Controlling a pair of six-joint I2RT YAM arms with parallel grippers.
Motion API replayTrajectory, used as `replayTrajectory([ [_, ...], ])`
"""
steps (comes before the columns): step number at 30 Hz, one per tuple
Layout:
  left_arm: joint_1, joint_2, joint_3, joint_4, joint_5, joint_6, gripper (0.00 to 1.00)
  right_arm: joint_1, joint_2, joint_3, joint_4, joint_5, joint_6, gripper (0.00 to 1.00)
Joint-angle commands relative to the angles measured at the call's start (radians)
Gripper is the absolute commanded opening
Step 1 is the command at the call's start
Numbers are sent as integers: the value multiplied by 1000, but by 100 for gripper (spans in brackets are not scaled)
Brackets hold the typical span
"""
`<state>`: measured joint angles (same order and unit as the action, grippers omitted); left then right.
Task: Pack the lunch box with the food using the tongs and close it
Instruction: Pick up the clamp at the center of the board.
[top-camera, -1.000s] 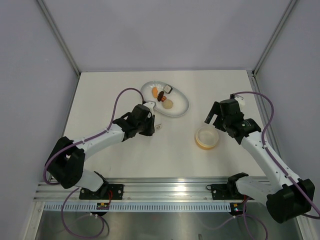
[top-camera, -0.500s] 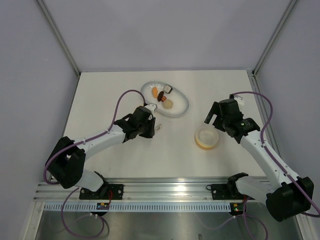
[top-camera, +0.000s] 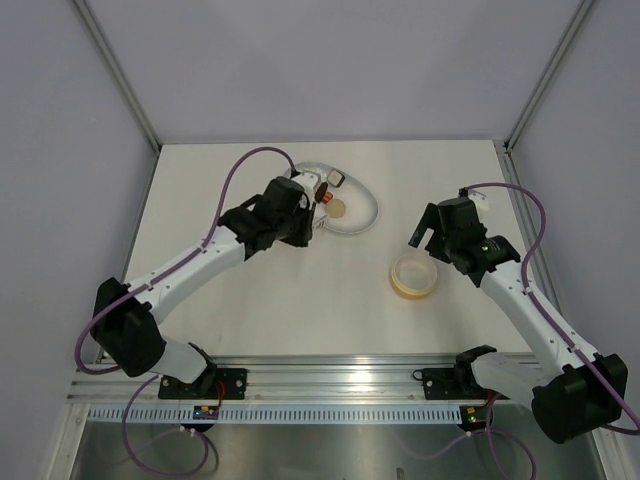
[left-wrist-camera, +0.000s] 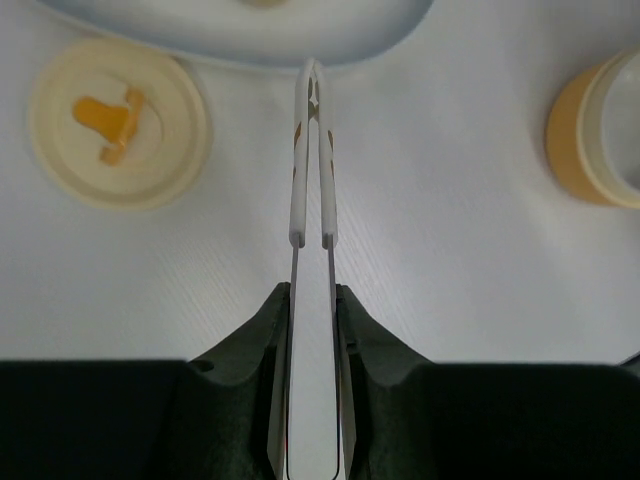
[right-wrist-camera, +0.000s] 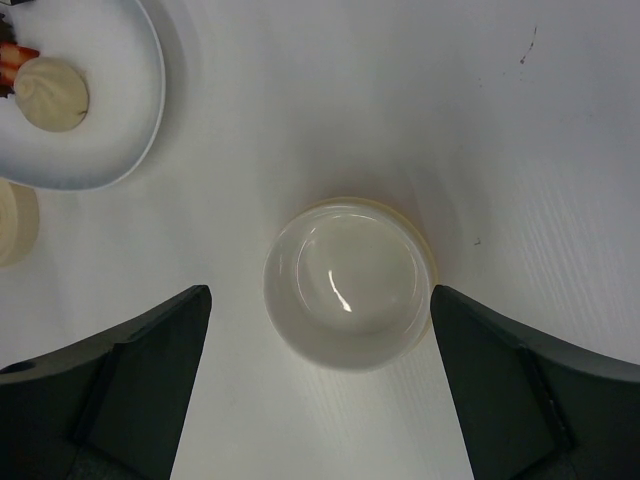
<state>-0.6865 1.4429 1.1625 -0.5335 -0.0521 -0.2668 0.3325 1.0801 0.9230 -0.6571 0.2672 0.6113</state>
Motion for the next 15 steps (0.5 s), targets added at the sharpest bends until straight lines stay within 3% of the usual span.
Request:
replayTrajectory([
  [1, 11, 31, 153, -65, -40, 80, 14, -4, -20, 43, -1, -3, 15, 99],
  [8, 30, 207, 403, -120, -40, 100, 16, -4, -29, 57, -22, 6, 18, 100],
  [15, 51, 327, 482, -115, -15, 86, 18, -3, -36, 60, -33, 13, 19, 99],
])
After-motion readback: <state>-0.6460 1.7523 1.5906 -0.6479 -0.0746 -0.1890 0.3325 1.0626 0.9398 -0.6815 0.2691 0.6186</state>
